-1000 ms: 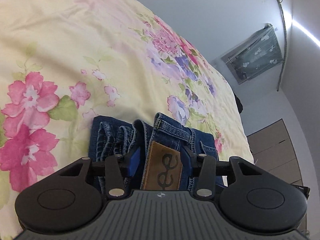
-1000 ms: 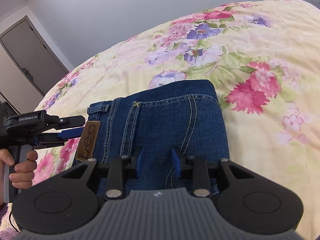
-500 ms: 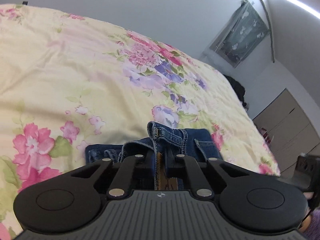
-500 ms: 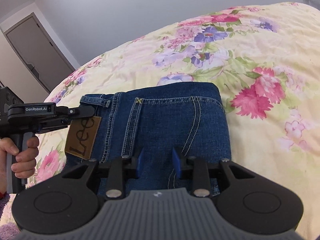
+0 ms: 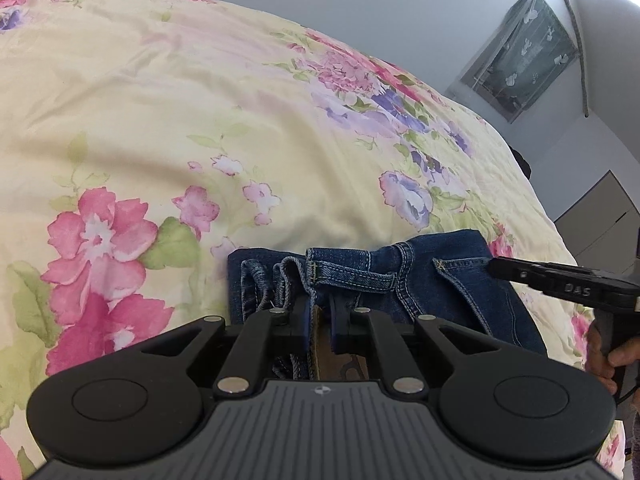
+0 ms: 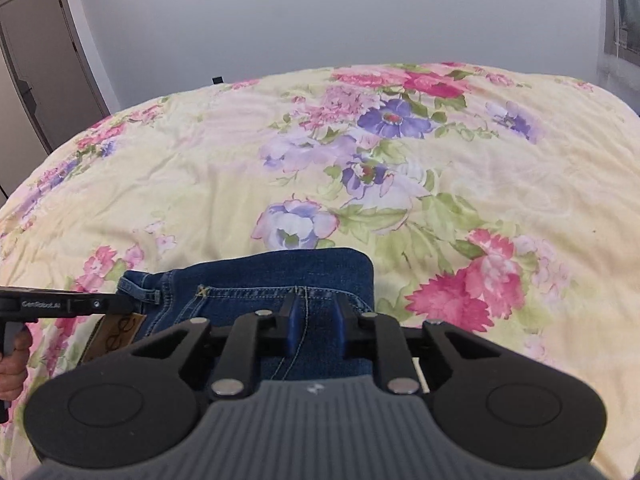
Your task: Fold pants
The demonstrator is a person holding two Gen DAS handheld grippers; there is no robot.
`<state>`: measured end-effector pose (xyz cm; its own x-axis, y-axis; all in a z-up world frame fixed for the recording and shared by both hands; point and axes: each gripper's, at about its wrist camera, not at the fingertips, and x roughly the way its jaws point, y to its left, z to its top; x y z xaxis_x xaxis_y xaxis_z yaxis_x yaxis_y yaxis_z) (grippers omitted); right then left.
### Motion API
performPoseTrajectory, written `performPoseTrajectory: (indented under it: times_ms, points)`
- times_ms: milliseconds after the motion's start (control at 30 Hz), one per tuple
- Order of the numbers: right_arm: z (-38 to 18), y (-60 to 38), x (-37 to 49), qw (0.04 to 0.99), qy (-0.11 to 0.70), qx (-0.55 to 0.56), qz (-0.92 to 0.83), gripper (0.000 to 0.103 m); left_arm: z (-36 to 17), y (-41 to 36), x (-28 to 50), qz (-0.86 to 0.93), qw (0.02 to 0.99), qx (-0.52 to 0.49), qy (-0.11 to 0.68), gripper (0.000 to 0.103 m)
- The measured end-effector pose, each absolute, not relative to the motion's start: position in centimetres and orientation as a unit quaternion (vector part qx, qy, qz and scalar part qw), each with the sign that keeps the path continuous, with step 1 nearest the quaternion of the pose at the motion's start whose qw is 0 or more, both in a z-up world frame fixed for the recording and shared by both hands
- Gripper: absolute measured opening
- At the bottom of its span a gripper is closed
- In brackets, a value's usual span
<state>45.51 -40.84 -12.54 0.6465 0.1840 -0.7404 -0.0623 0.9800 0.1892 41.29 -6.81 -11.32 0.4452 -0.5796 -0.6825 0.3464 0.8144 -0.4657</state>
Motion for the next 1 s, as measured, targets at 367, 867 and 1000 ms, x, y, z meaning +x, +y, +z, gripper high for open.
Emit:
performPoseTrajectory:
  times_ms: [367,867,1000]
  points:
    - [-15.6,-39.2,47.4,0.891,0.45,0.049,0.031,0.014,-11.4,-6.5,40.9,-0.26,0.839,-0.144,0.456,0.02]
    - [-10.0,-38.3,32.1,0.913,0.404,0.01,0.05,0.033,-4.8,-7.4,29.7,-0.306,0.867,-0.04,0.392,0.021]
    - [-11.5,-38.7,29.1,0.91,0.412,0.012,0.045,0.033,-6.9,-8.6,28.9,-0.3,0.859,-0.01,0.414,0.013]
